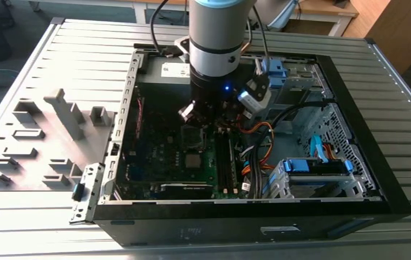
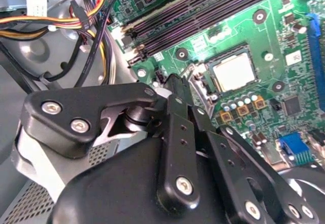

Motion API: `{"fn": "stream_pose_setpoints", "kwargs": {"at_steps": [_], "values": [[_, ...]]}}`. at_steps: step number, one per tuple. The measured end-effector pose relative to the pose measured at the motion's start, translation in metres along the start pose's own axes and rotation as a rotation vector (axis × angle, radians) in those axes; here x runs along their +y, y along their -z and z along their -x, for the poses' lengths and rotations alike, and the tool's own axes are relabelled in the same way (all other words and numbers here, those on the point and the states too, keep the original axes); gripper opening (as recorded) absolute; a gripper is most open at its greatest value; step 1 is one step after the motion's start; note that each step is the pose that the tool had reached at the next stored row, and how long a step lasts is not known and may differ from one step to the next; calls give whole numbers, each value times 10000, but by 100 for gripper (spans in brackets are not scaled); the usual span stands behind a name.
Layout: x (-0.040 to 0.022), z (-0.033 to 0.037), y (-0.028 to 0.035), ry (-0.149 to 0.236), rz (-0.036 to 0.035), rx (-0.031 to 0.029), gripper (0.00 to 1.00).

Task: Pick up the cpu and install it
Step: 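Close the cpu cover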

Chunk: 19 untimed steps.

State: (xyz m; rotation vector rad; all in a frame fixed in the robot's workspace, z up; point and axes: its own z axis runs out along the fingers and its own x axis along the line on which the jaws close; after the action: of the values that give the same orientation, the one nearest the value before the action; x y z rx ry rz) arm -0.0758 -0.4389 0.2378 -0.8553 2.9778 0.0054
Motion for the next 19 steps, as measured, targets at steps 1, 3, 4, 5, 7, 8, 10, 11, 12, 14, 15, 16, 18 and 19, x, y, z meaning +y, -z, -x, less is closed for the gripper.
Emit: {"fn": "stream_pose_setpoints", "kwargs": {"at_steps": [1, 3, 4, 5, 7, 8, 10, 11, 12, 14, 15, 16, 18, 19], "values": [[-7, -4, 13, 0, 1, -1, 11], [-23, -13, 35, 0, 0, -1, 11], [-31, -18, 44, 1, 0, -1, 11], [-40, -23, 53, 1, 1, 0, 11], [-59, -34, 70, 2, 1, -1, 11], [-68, -39, 77, 3, 0, -1, 11], [-86, -50, 85, 4, 0, -1, 11], [-96, -56, 88, 4, 0, 0, 11], [-108, -64, 89, 4, 0, 0, 11], [-137, -82, 89, 4, 0, 0, 11], [-152, -91, 90, 4, 0, 0, 11], [-166, -100, 90, 4, 0, 0, 11], [-195, -118, 90, 4, 0, -1, 11], [-210, -127, 90, 5, 1, -1, 11]]}}
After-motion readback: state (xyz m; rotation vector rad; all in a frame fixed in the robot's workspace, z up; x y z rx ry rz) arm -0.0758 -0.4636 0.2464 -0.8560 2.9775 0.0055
